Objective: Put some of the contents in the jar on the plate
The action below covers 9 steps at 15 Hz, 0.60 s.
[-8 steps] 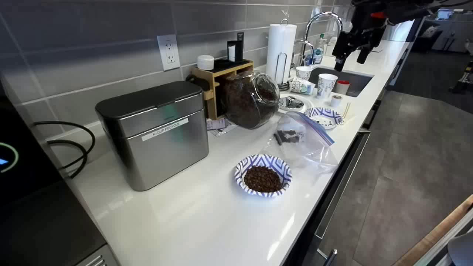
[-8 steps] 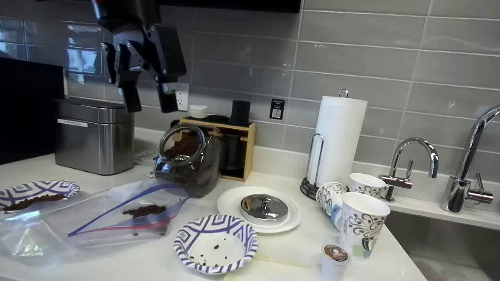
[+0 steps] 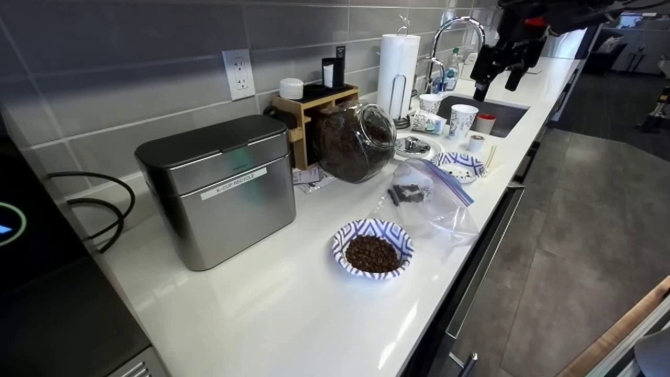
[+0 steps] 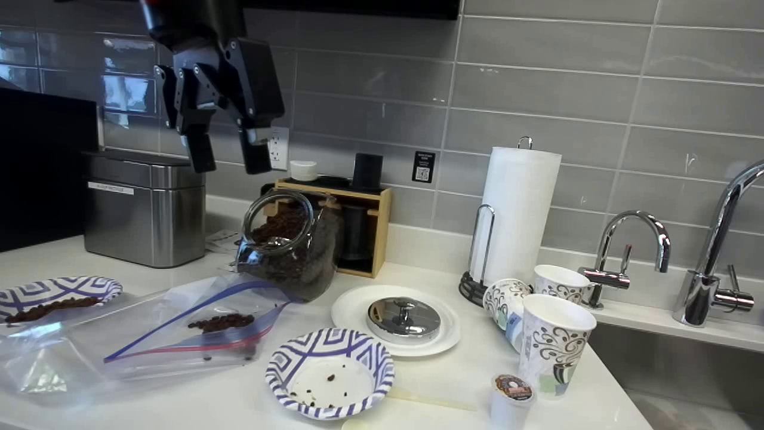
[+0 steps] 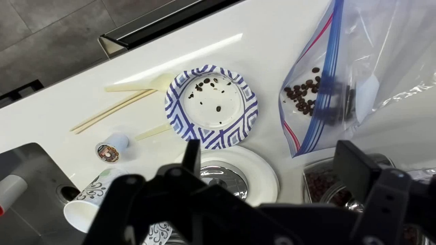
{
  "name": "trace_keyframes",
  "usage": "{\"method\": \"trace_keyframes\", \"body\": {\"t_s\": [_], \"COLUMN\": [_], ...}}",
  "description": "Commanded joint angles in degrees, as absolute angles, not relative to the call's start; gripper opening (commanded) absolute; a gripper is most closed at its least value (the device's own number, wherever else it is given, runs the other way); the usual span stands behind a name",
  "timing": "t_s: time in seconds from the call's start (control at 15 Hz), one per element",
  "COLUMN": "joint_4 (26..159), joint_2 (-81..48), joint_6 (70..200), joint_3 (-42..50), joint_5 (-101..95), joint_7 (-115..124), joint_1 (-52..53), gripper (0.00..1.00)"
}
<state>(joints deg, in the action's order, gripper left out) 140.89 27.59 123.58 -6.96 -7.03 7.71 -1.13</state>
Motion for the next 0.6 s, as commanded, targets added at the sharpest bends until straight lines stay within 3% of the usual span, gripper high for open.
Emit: {"method": "trace_keyframes", "body": {"t_s": [0.0, 0.27, 0.53], "joint_4": [142.2, 144.0, 140.9], "joint_2": [23.4, 19.4, 13.4], "joint_6": [130.6, 137.7, 132.6], "joint_3": [-1.2, 5.8, 11.2], "joint_5": [1.8, 16.4, 31.7], "joint_7": [-0.1, -14.4, -30.7], "joint_1": [2.9, 7.2, 10.1], "gripper": [1.0, 1.0, 1.0]}}
